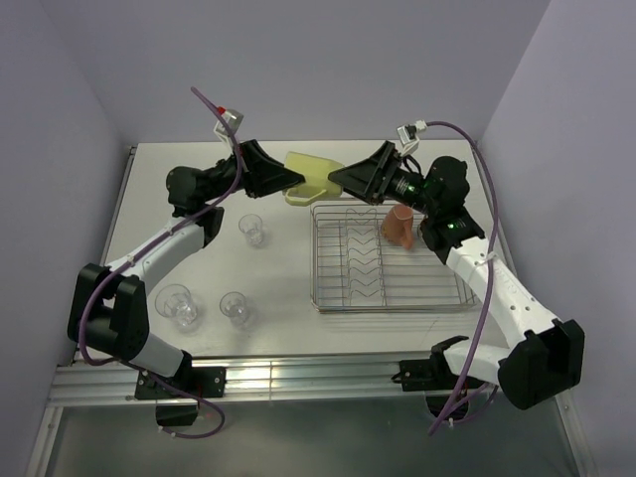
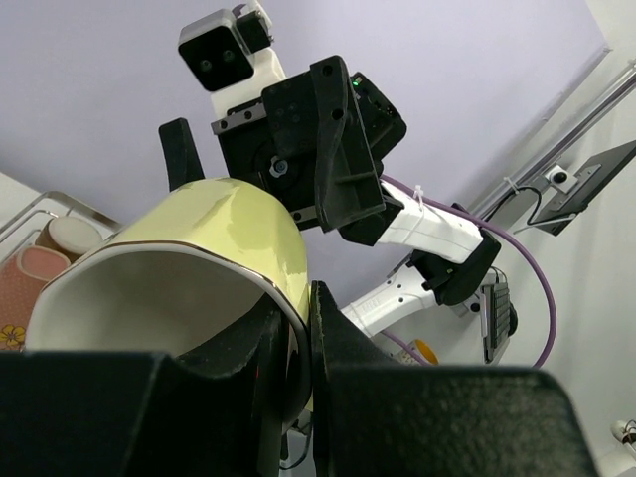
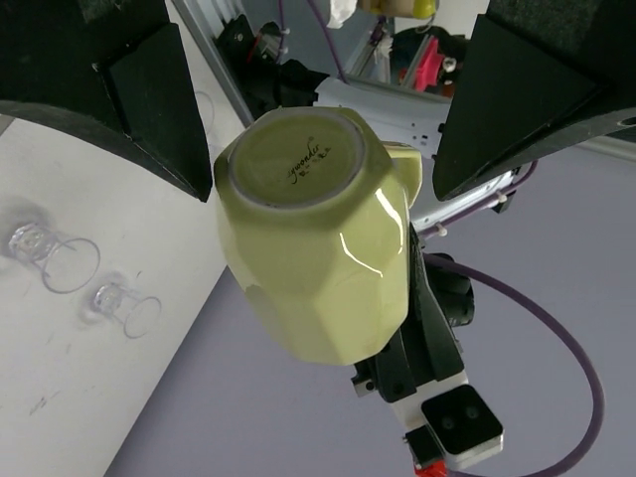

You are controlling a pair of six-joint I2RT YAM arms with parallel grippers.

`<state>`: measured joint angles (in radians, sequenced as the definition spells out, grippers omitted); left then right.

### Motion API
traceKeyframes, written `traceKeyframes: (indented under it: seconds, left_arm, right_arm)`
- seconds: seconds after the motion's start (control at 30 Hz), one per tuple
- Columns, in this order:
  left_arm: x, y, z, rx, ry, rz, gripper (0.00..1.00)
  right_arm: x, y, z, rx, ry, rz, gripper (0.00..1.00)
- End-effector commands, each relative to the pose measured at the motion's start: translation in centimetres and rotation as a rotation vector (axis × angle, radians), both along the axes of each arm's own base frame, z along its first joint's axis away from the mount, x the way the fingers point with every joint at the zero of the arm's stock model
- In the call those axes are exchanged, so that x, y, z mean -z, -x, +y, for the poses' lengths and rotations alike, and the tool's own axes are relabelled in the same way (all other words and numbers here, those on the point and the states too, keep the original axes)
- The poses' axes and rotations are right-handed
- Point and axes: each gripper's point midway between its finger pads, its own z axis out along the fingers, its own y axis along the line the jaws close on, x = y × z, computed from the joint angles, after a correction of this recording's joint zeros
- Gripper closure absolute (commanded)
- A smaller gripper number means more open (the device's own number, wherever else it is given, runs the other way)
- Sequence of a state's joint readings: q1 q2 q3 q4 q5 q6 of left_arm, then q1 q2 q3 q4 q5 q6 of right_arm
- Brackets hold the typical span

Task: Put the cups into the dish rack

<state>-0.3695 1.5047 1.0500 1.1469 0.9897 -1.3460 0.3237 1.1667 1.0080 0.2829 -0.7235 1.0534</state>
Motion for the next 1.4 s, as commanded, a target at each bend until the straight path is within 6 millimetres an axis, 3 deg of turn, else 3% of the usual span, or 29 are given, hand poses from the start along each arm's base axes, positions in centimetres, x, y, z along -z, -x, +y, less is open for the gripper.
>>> traceKeyframes:
  seconds: [0.0,0.23,0.67,0.77,0.93,1.07,1.13,1.17,1.27,1.37]
  left_arm:
    - [-4.5,1.8,0.9,-0.04,0.127,-0.184,1.0]
    - [-4.3,1.9,0.3,-0.031,0.141,-0.188,1.0]
    - [-3.0,2.5,-0.6,-0.021,0.123,-0.176,1.0]
    - [-2.8,2.5,-0.7,-0.023,0.125,-0.175,1.0]
    - [-2.6,2.3,-1.1,-0.043,0.112,-0.176,1.0]
    - [-2.1,1.5,-2.1,-0.07,0.062,-0.174,1.0]
    - [-1.8,1.0,-2.1,-0.09,0.045,-0.149,0.93]
    - [-1.6,0.9,-2.2,-0.104,0.039,-0.152,0.84]
    - [-1.3,0.1,-2.0,-0.159,0.014,-0.136,0.67]
    - [-1.1,-0.5,-1.9,-0.207,-0.007,-0.124,0.59]
  right_arm:
    - [-2.4,0.6,1.0,-0.027,-0.039,-0.067,0.0]
    - [-2.9,0.9,3.0,-0.08,-0.074,-0.054,0.0]
    - [-4.0,0.5,2.8,-0.041,-0.123,-0.064,0.04]
    - [-4.1,0.6,2.6,-0.034,-0.126,-0.065,0.12]
    - [-4.0,0.8,2.7,-0.042,-0.121,-0.058,0.4]
    - [-4.0,0.7,2.6,-0.031,-0.112,-0.057,0.84]
    - [-3.8,0.4,2.5,-0.016,-0.096,-0.053,0.92]
    - [-3.6,0.3,2.4,-0.001,-0.089,-0.042,0.98]
    - [-3.4,0.0,2.1,0.022,-0.072,-0.036,1.0]
    - [-3.2,-0.5,1.6,0.04,-0.07,-0.025,1.0]
